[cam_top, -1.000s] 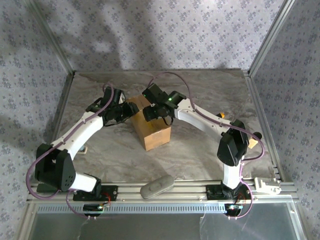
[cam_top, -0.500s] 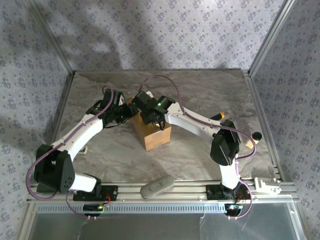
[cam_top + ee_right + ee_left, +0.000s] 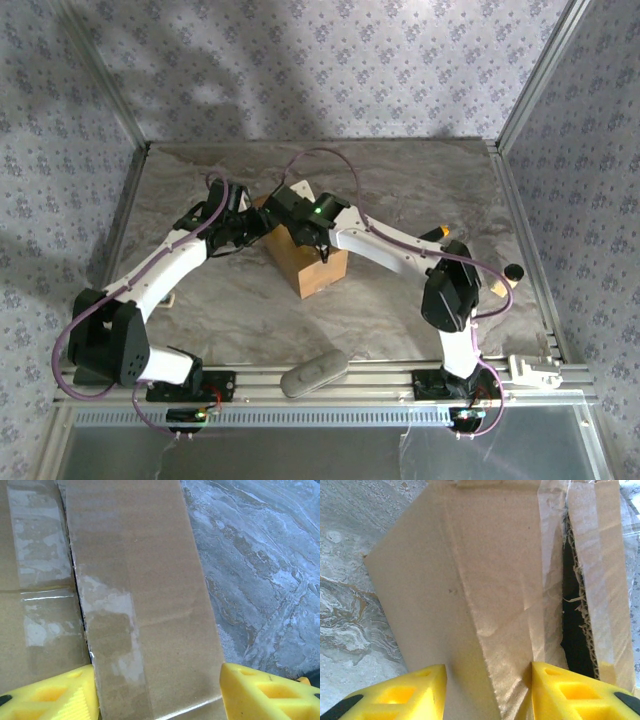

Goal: Unpack the express box

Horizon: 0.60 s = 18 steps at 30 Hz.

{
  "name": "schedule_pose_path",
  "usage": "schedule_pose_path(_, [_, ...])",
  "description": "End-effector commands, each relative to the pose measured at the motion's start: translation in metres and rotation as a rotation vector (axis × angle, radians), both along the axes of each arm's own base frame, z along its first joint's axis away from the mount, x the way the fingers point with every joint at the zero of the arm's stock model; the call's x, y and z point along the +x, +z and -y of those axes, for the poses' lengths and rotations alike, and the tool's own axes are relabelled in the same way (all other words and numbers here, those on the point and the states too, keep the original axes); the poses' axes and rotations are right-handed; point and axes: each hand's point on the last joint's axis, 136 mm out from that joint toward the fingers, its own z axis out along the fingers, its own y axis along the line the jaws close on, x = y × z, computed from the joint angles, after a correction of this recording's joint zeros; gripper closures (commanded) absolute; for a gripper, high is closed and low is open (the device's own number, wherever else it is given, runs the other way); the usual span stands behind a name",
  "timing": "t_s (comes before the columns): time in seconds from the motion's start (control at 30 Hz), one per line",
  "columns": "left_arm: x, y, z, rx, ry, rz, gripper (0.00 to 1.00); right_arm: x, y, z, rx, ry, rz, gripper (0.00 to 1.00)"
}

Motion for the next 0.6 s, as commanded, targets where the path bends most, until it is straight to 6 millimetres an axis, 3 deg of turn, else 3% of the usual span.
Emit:
schedule_pose_path(0.0, [-0.049,-0.065,-0.038,0.179,0.045,-0.261,0.55,0.004,0.031,0.043,-0.041,-0.100,0.065,0.37])
schedule_pose_path(0.23, [-0.053,-0.065,-0.045,0.181,0.058,-0.262,0.55,0.012,0.046,0.058,0.014,-0.140,0.074,0.37])
schedule_pose_path(0.43, [-0.053,-0.060,-0.045,0.177,0.055,-0.249,0.55,0.019,0.043,0.077,0.050,-0.175,0.037,0.38])
schedule_pose_path(0.57, [-0.046,-0.049,-0.043,0.171,0.046,-0.214,0.55,0.023,0.030,0.093,0.156,-0.217,-0.043,0.40])
